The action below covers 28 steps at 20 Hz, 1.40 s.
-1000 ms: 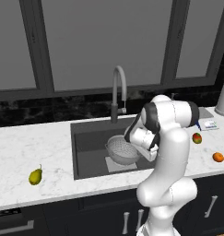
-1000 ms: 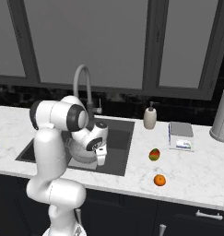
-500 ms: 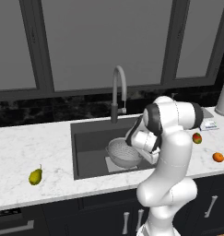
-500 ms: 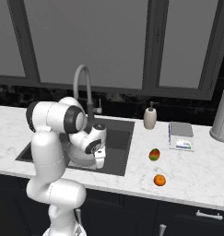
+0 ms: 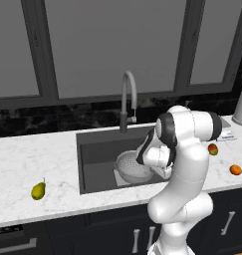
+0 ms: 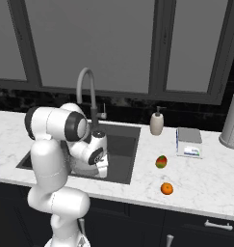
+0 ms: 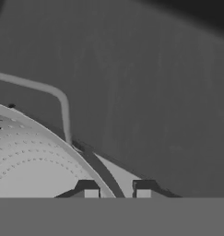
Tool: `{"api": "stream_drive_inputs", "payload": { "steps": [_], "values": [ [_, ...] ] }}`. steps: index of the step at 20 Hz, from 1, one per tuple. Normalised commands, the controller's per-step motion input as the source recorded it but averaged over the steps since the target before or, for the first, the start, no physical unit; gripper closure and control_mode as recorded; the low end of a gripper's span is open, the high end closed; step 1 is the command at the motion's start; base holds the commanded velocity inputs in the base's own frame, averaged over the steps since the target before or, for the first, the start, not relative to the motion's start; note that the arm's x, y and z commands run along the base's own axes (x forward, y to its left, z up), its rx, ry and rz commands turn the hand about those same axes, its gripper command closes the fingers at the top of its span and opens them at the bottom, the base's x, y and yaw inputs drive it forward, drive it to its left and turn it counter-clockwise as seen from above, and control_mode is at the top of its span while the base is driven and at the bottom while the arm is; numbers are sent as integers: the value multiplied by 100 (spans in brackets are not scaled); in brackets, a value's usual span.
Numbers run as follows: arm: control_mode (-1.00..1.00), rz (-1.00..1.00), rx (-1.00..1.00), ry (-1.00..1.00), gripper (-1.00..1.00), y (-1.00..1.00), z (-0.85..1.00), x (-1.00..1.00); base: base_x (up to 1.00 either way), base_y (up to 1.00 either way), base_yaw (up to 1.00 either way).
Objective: Put the colander in the sink, put the pear, mango, tangerine in the colander, and turn on the sink faucet and pour water over the colander.
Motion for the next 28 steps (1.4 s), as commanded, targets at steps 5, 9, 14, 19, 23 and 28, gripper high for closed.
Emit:
{"api": "stream_drive_inputs", "payload": {
  "steps": [5, 9, 14, 19, 23, 28],
  "values": [
    [-100, 0, -3, 0, -100, -2, 3, 0, 0, 0, 0],
    [-100, 0, 0, 0, -100, -18, 40, -5, 0, 0, 0],
    [-100, 0, 0, -1, -100, -29, 84, -23, 0, 0, 0],
    [-100, 1, 0, -2, -100, -37, 100, -29, 0, 0, 0],
    [-100, 10, 1, -3, -100, -39, 100, -20, 0, 0, 0],
    [-100, 22, 4, 0, -100, -20, 100, -53, 0, 0, 0]
  ]
}}
